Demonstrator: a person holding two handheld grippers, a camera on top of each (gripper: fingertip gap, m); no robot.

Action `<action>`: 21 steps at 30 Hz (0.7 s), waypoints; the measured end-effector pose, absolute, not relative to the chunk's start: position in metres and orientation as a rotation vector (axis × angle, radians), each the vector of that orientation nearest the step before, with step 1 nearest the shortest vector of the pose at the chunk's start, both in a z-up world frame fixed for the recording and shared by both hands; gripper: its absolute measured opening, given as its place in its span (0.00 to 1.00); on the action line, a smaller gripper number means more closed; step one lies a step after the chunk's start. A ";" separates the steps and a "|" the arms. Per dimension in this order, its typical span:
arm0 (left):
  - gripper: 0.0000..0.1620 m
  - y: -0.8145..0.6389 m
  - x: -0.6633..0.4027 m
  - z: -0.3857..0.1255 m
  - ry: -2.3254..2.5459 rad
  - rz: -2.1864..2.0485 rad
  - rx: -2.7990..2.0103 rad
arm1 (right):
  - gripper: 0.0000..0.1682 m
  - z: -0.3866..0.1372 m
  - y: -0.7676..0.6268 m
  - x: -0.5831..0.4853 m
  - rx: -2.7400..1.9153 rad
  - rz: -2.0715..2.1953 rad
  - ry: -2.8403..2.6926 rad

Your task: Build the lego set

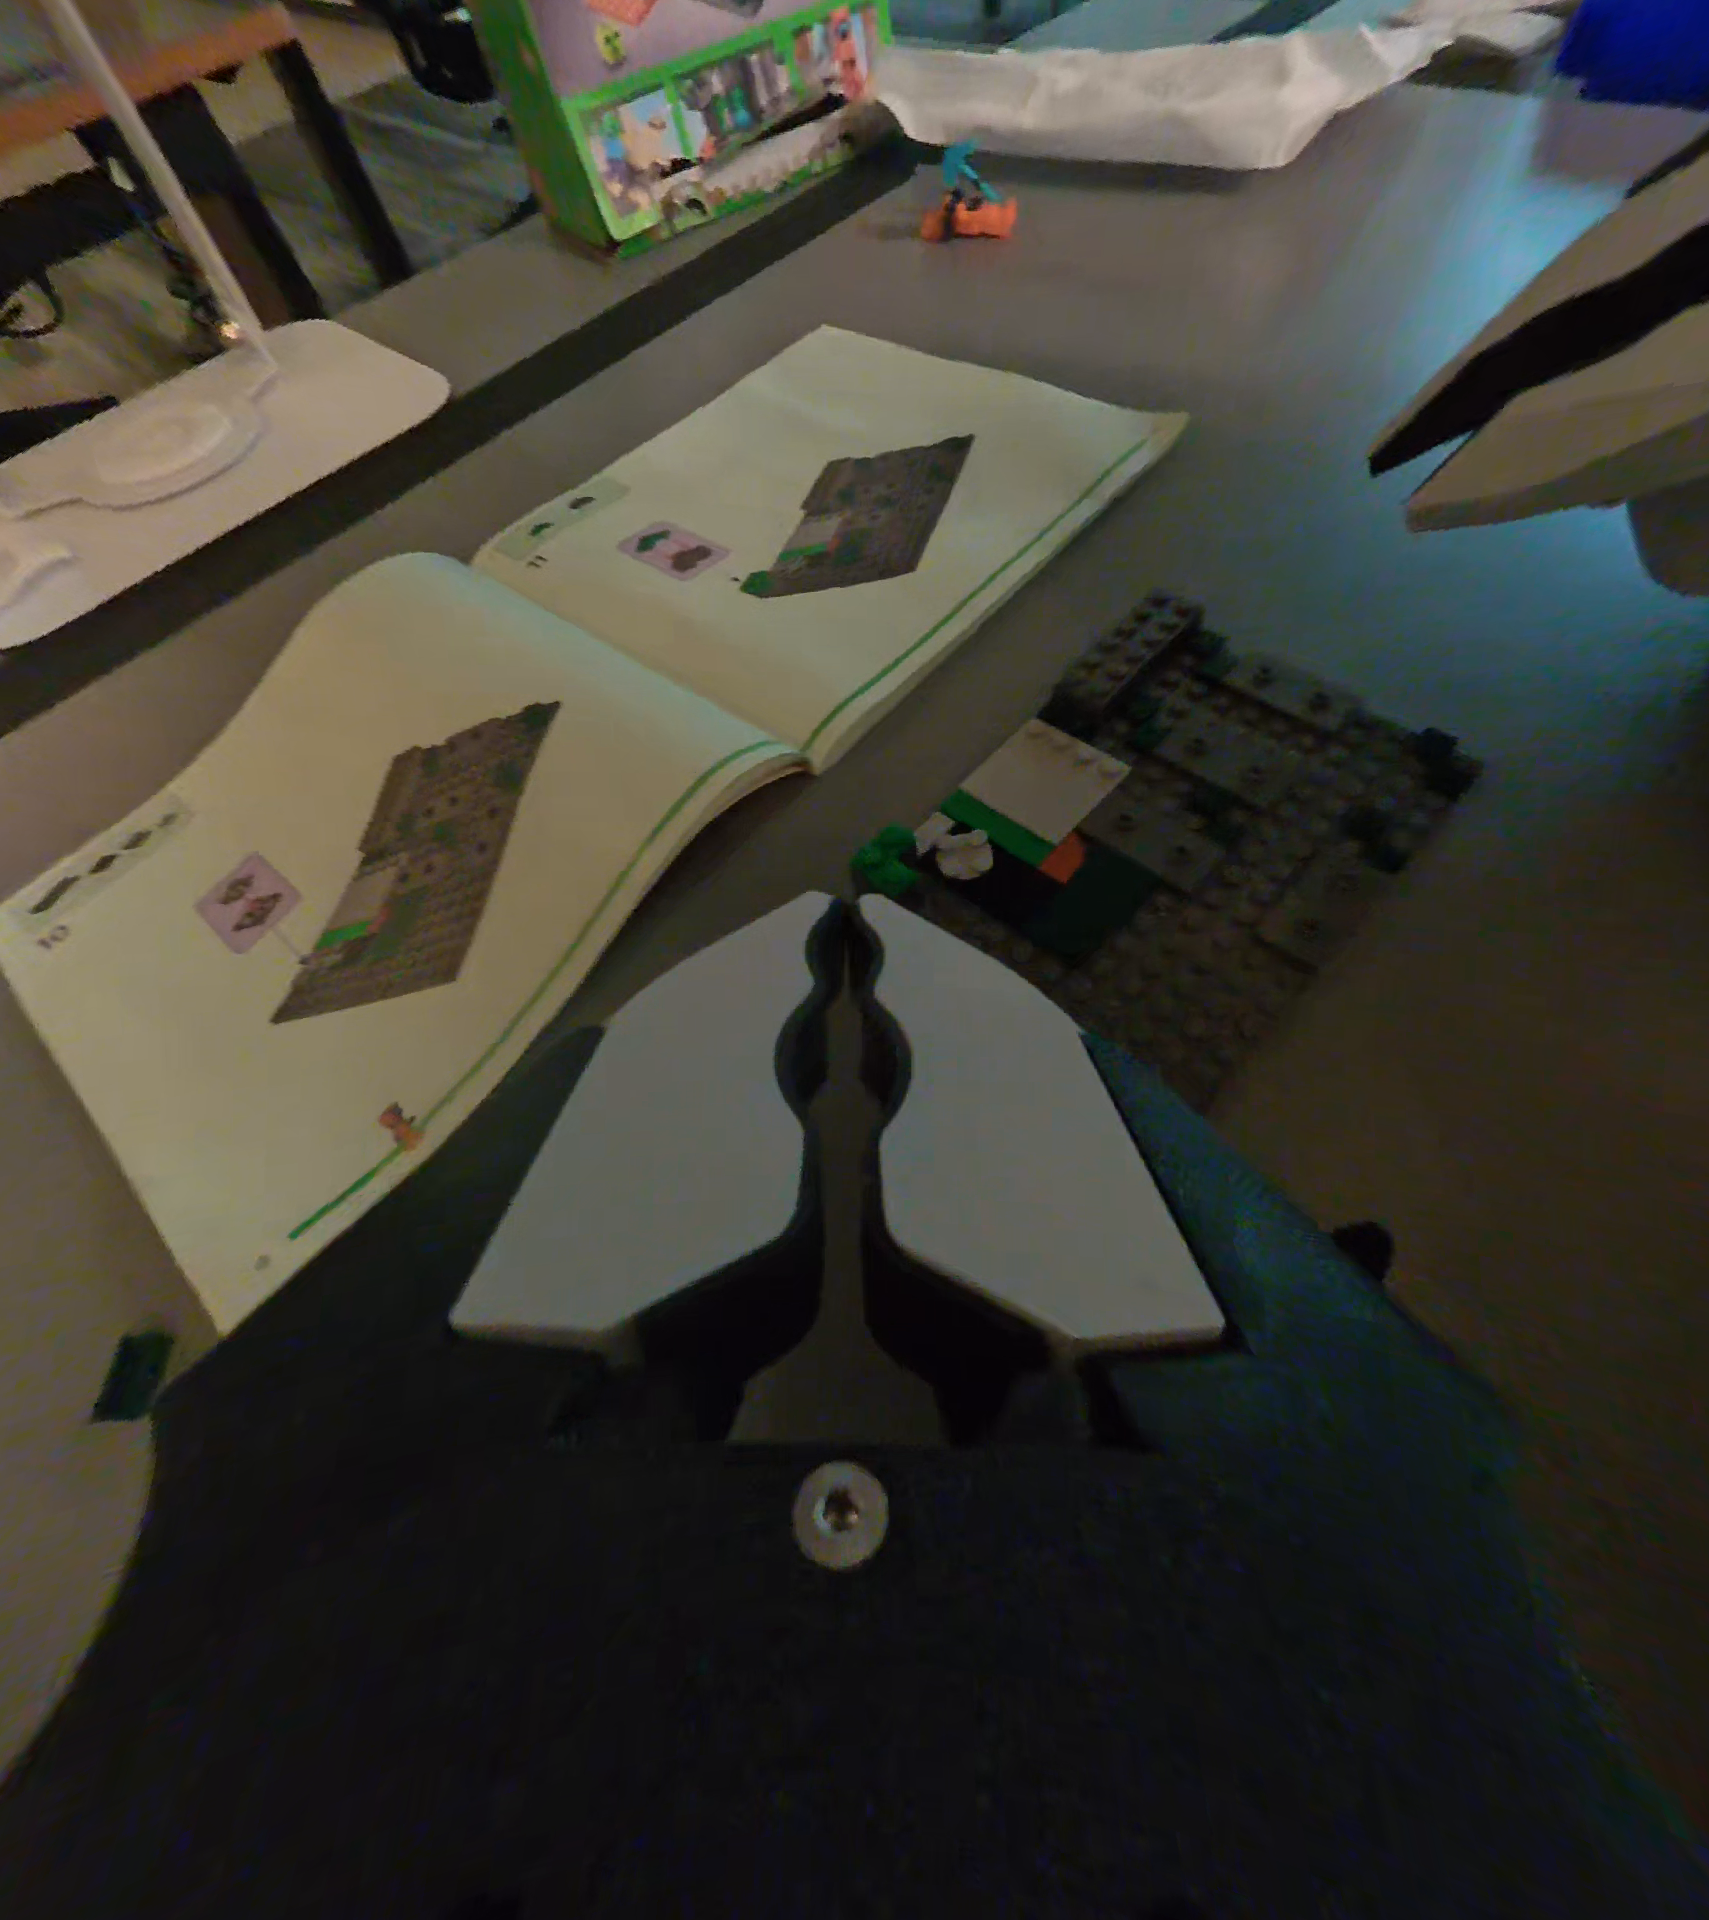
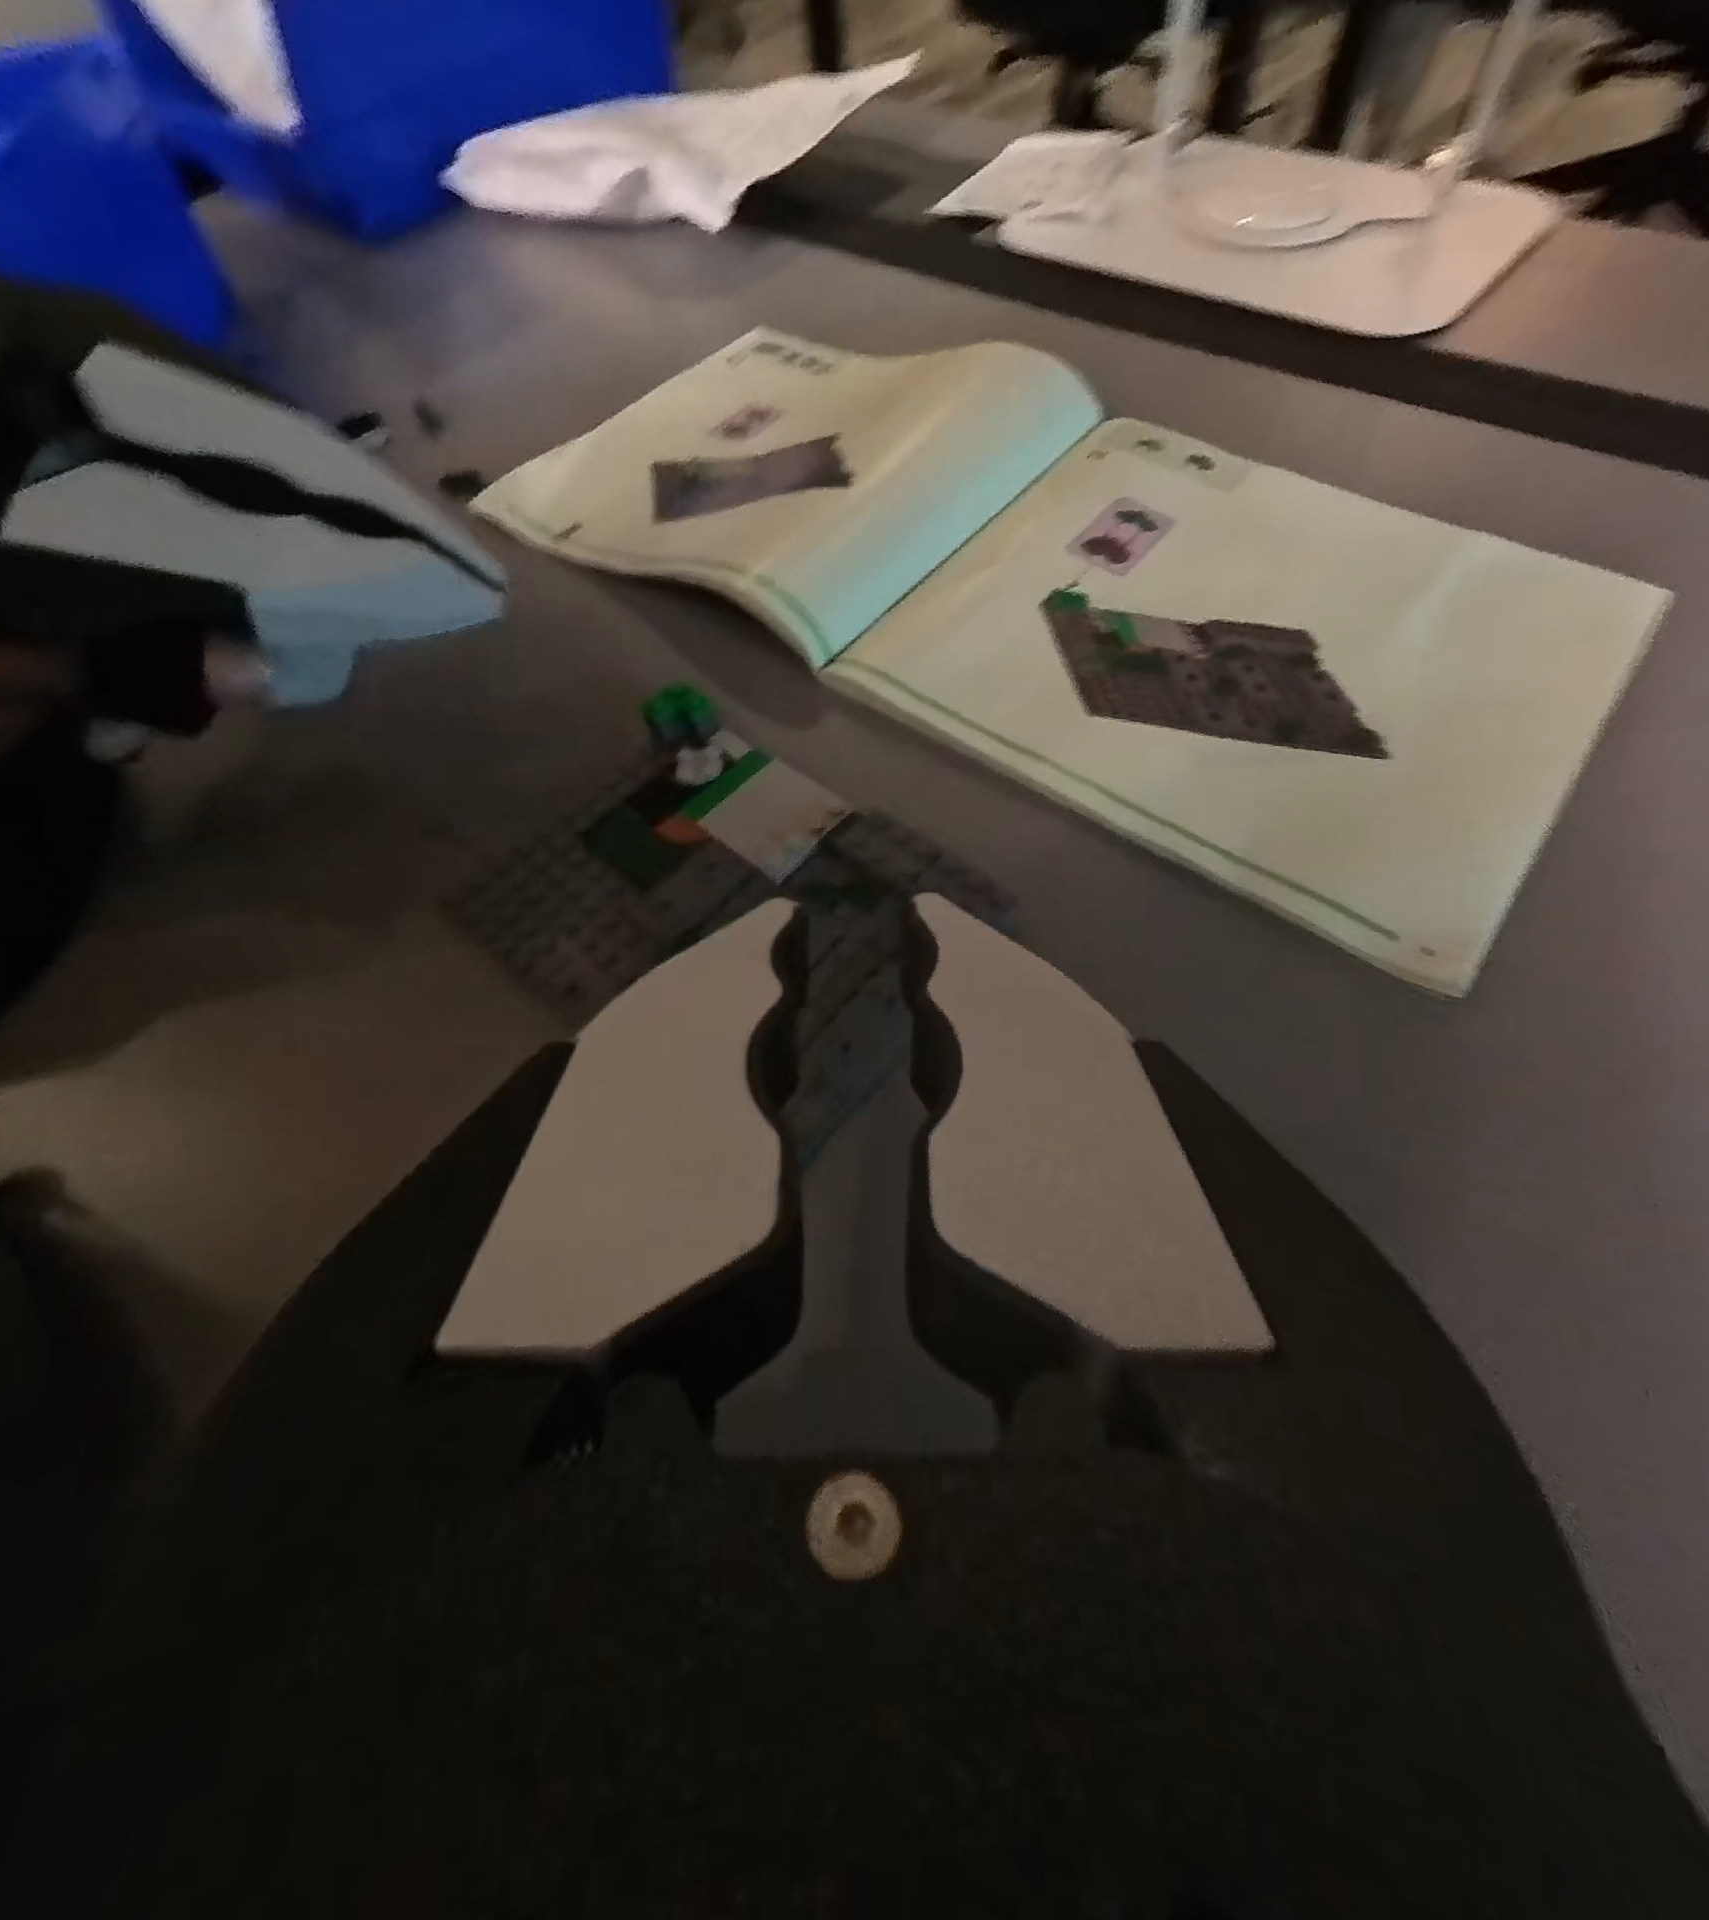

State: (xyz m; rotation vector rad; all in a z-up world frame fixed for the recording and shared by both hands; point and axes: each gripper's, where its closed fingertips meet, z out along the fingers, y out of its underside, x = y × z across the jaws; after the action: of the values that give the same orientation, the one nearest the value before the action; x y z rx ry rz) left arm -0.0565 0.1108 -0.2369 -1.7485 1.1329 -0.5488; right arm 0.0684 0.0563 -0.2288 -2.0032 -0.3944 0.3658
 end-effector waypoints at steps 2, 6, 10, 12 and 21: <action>0.00 0.113 -0.057 -0.236 1.087 -0.571 -1.760 | 0.07 -0.228 0.061 0.072 -1.994 0.341 -0.362; 0.00 0.118 -0.059 -0.234 1.041 -0.605 -1.754 | 0.00 -0.226 0.070 0.078 -1.967 0.306 -0.322; 0.00 0.121 -0.060 -0.237 1.023 -0.625 -1.766 | 0.00 -0.225 0.078 0.082 -1.949 0.272 -0.304; 0.00 0.124 -0.061 -0.237 1.007 -0.628 -1.774 | 0.00 -0.226 0.081 0.083 -1.948 0.261 -0.295; 0.00 0.137 -0.070 -0.237 0.944 -0.593 -1.792 | 0.00 -0.222 0.086 0.091 -1.908 0.258 -0.248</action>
State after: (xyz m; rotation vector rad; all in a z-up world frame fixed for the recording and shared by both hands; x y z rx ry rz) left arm -0.0695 0.1369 -0.2369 -1.7915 0.9442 -0.5927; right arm 0.0906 0.0864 -0.2220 -1.9080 -0.2480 0.2576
